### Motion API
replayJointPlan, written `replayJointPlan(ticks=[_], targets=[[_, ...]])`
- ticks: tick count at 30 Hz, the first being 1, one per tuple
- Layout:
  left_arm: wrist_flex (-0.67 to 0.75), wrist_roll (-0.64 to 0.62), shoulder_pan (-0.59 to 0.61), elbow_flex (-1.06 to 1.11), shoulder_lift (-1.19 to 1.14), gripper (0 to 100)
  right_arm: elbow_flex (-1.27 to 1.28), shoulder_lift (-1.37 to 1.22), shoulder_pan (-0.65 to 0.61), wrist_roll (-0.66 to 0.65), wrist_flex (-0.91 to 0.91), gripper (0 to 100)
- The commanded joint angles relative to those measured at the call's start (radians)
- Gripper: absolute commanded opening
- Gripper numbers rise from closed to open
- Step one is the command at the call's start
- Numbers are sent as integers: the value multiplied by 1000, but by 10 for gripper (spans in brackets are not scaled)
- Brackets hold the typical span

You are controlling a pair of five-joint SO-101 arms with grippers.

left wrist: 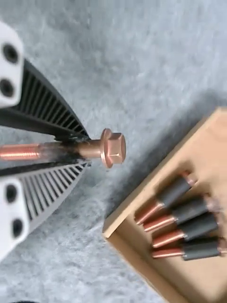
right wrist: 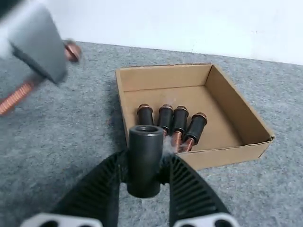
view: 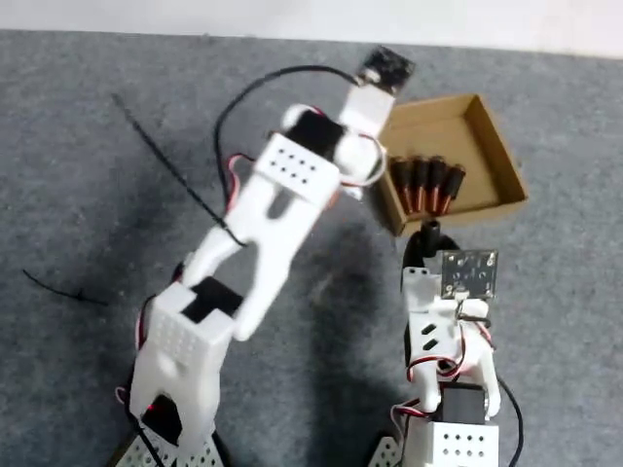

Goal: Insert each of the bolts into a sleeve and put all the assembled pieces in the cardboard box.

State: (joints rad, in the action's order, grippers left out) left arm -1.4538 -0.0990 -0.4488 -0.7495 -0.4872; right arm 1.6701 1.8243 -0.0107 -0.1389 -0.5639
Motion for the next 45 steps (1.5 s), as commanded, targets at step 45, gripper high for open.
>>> replayJointPlan(ticks=[45], targets=[[-184, 0, 274, 932, 1607, 5, 44, 15, 2, 9, 31, 5]])
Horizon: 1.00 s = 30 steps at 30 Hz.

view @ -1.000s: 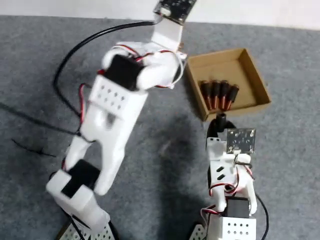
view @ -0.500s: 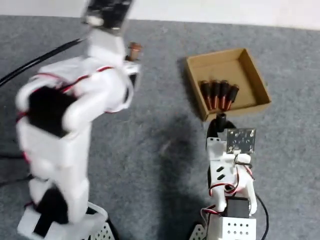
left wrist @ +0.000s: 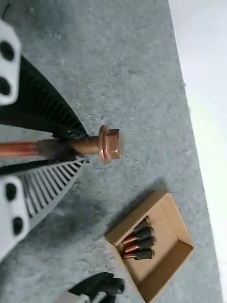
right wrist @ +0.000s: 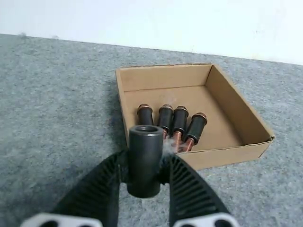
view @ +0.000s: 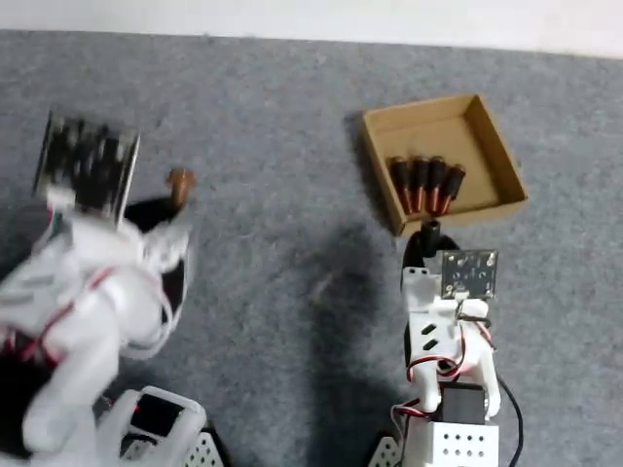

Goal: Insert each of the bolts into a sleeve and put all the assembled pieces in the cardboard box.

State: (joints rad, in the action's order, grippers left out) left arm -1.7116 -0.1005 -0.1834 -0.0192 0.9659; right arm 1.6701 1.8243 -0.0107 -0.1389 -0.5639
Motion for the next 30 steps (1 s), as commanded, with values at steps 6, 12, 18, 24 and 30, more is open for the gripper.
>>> replayJointPlan(ticks=[6, 12, 18, 24, 30], targets=[[270, 2, 8, 717, 516, 5, 44, 15, 2, 11, 31, 5], [437, 170, 8, 1109, 857, 5, 44, 15, 1, 11, 31, 5], [654, 180, 2, 1320, 832, 5, 44, 15, -19, 11, 31, 5], [996, 97, 2, 1486, 832, 5, 45, 15, -58, 11, 31, 5], [1198, -49, 8, 1712, 851, 5, 81, 15, -166, 6, 56, 5]])
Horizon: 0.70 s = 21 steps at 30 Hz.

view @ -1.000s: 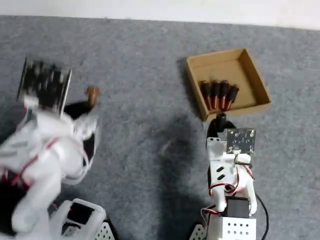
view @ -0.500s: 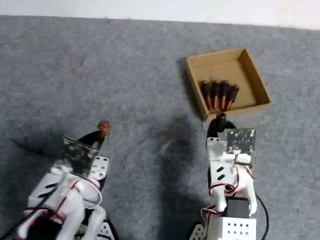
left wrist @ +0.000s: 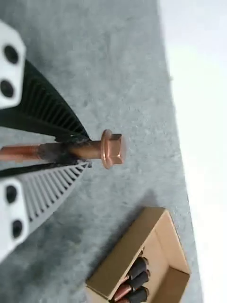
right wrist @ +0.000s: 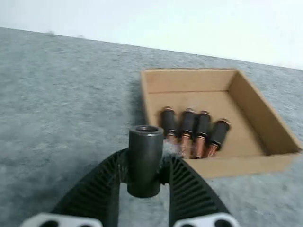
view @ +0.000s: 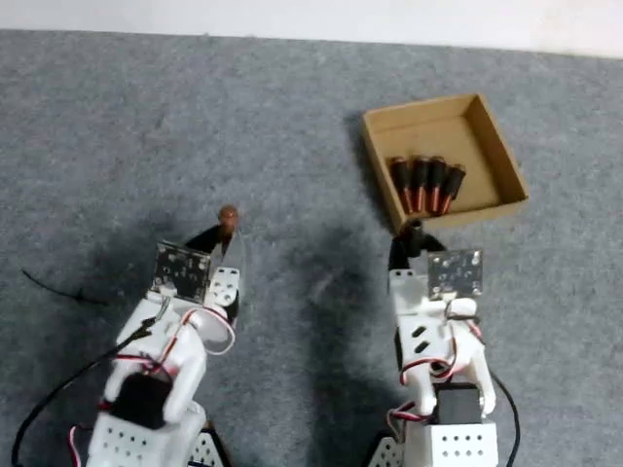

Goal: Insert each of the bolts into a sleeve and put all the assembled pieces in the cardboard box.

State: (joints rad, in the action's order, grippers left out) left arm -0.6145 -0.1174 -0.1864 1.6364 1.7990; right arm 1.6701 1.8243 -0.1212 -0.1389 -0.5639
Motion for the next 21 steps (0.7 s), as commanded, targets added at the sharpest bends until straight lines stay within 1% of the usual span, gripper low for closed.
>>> replayJointPlan(ticks=[1, 3, 9, 11, 16, 18, 21], targets=[[120, -32, 12, 64, 16, 5, 96, 15, -65, 6, 90, 5], [120, -34, 15, 56, 18, 5, 120, 12, -68, 6, 104, 5], [92, -38, -38, 59, 16, 5, 133, 12, -88, 6, 104, 5], [89, -40, -71, 59, 16, 5, 133, 12, -142, 6, 104, 5], [95, -40, -176, 51, 19, 5, 134, 12, -323, 5, 59, 5], [137, -40, -205, 44, 21, 5, 136, 12, -355, 5, 50, 5], [287, -40, -246, 44, 21, 5, 136, 12, -363, 3, 50, 5]])
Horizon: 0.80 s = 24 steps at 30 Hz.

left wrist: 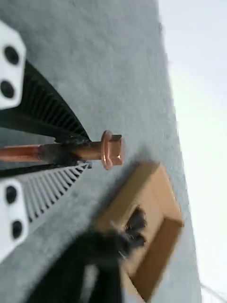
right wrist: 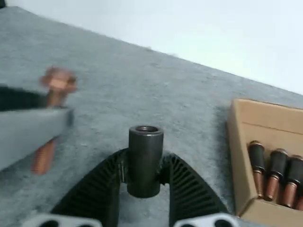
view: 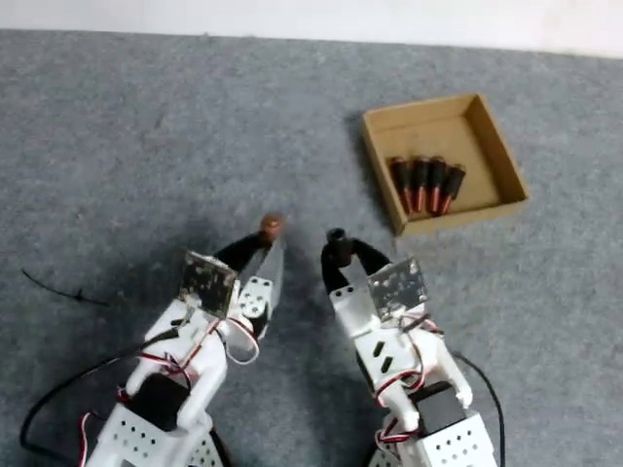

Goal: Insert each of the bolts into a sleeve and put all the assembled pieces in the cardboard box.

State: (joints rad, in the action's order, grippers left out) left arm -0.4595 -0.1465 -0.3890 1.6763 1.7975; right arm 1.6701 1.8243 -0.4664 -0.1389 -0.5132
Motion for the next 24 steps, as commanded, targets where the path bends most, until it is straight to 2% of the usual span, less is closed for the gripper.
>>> replayJointPlan(ticks=[1, 4, 7, 12, 14, 24], targets=[[189, -11, -51, 4, 22, 5, 136, 12, -18, 3, -1, 5], [339, -11, -56, 5, 19, 5, 136, 12, -19, -81, -2, 5], [391, -21, -56, 7, 19, 5, 136, 12, -19, -203, -2, 5], [396, -265, -58, 19, 18, 5, 134, 13, -87, -213, -2, 5], [397, -322, -48, 19, 18, 6, 134, 13, -113, -213, -4, 5], [351, -330, -56, 19, 18, 6, 134, 15, -151, -213, 2, 5]])
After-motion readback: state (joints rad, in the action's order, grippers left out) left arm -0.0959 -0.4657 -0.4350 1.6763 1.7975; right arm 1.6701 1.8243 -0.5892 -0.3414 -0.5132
